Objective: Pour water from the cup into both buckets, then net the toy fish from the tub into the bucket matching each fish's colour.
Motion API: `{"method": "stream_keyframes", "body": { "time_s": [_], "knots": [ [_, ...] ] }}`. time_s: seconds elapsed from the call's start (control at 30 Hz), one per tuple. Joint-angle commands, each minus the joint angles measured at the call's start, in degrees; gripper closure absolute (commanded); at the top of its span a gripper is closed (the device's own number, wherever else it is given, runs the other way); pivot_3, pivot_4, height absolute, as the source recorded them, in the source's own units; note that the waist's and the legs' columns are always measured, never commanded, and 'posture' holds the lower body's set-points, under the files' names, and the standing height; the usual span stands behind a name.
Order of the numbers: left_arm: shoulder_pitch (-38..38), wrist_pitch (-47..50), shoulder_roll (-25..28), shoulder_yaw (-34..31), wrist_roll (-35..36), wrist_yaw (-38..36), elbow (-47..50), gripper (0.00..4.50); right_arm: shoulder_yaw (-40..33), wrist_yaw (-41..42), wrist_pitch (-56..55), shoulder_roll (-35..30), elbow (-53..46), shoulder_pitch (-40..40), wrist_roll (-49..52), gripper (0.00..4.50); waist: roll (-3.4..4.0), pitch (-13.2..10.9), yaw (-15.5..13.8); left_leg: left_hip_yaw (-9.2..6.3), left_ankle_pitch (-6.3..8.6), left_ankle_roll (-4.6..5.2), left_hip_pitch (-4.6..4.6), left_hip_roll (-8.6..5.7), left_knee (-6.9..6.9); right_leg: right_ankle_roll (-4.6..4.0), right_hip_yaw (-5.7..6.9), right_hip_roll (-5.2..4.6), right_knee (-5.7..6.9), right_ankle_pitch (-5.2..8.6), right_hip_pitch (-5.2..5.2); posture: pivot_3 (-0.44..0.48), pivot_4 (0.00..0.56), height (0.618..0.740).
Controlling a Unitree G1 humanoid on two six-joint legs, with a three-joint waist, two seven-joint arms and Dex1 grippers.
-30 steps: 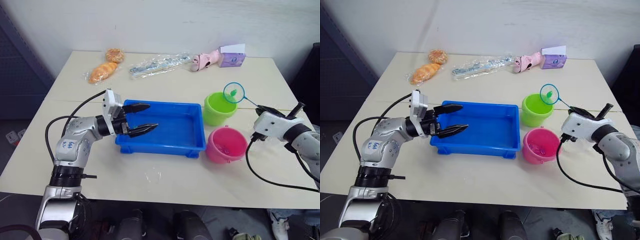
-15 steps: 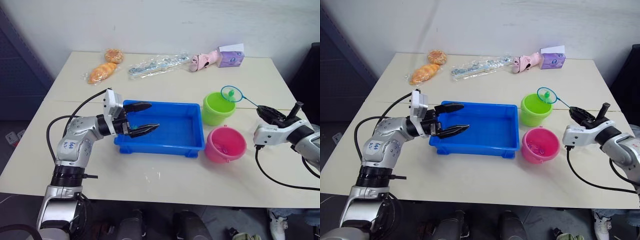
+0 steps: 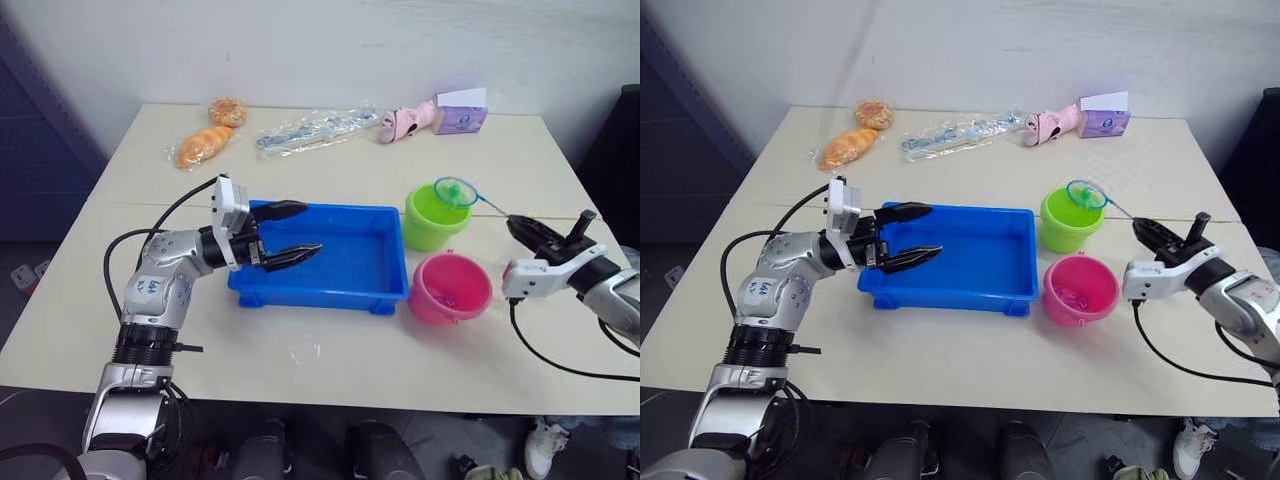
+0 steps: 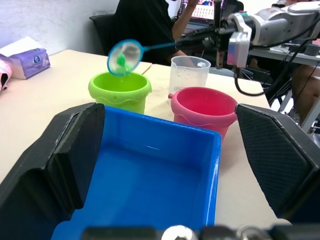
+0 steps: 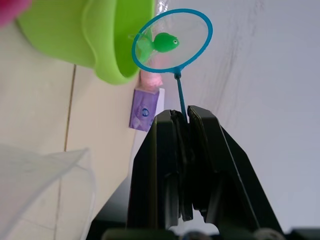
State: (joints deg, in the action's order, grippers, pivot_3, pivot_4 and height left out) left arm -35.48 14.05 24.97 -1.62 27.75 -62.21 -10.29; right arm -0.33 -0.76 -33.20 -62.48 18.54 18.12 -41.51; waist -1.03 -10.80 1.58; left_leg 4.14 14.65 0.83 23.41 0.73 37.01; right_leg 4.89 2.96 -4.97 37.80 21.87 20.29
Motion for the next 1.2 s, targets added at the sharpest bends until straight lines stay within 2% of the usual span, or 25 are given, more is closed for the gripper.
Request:
{"method": "stream_keyframes", "body": {
  "time_s": [0.03, 0.47, 0.6, 0.8, 0.9, 1.07, 1.2],
  "knots": [
    [-0.47, -2.01, -0.19, -0.29, -0.29, -0.97, -0.40, 0.03, 0.20, -1.92, -1.24, -0.49, 0.54, 0.97, -0.24, 4.50, 0.00, 0.00, -0.05, 0.00, 0.00, -0.01, 0.00, 0.02, 0.00, 0.00, 0.00, 0.02, 0.00, 0.00, 0.00, 0.000, 0.150, 0.740],
    [0.59, -4.10, 0.32, -0.94, -0.77, -1.89, -1.95, 0.03, 0.90, -3.80, -1.11, -0.67, 3.47, 3.23, 0.28, 4.50, 0.00, 0.00, 0.03, 0.01, -0.01, -0.01, -0.01, 0.03, 0.01, 0.00, -0.03, 0.04, 0.01, 0.00, 0.00, 0.000, 0.150, 0.740],
    [0.68, -4.44, 0.06, -0.55, -0.95, -2.27, -2.06, 0.03, 3.49, -1.55, -3.65, -0.89, 4.15, 3.65, -0.09, 4.50, 0.00, 0.00, -0.01, 0.02, -0.01, -0.02, -0.02, 0.05, 0.03, 0.00, -0.06, 0.06, 0.03, 0.00, 0.00, 0.000, 0.150, 0.740],
    [0.88, -4.65, 0.03, -0.62, -0.94, -1.88, -1.96, 0.03, 2.34, -3.83, -2.27, -1.46, 7.19, 5.55, 0.59, 4.50, 0.00, 0.00, -0.03, 0.03, -0.01, -0.02, -0.02, 0.06, 0.03, 0.00, -0.07, 0.06, 0.03, 0.00, 0.00, 0.000, 0.150, 0.740],
    [1.00, -4.40, 0.14, -0.64, -0.86, -1.76, -1.72, 0.03, 5.37, -0.86, -6.62, -1.36, 5.28, 4.43, 0.80, 4.50, 0.00, 0.00, 0.00, 0.03, -0.01, -0.02, -0.02, 0.06, 0.02, 0.00, -0.07, 0.06, 0.03, 0.00, 0.00, 0.000, 0.150, 0.740],
    [1.21, -4.07, -0.14, -0.76, -0.76, -0.71, -0.87, 0.03, 2.13, -3.21, -2.53, -1.07, 7.11, 4.58, 1.40, 4.50, 0.01, -0.01, -0.03, 0.08, -0.01, -0.02, -0.03, 0.08, 0.04, 0.00, -0.12, 0.08, 0.04, 0.00, 0.00, 0.000, 0.150, 0.740],
    [1.79, -3.54, -0.03, -0.26, -0.73, -0.79, 0.11, 0.03, 3.40, -2.64, -3.90, -0.39, 4.36, 3.08, 1.16, 4.50, 0.02, 0.00, 0.03, 0.08, -0.01, -0.02, -0.06, 0.11, 0.04, -0.01, -0.13, 0.11, 0.05, 0.00, 0.00, 0.000, 0.150, 0.740]
  ]
}}
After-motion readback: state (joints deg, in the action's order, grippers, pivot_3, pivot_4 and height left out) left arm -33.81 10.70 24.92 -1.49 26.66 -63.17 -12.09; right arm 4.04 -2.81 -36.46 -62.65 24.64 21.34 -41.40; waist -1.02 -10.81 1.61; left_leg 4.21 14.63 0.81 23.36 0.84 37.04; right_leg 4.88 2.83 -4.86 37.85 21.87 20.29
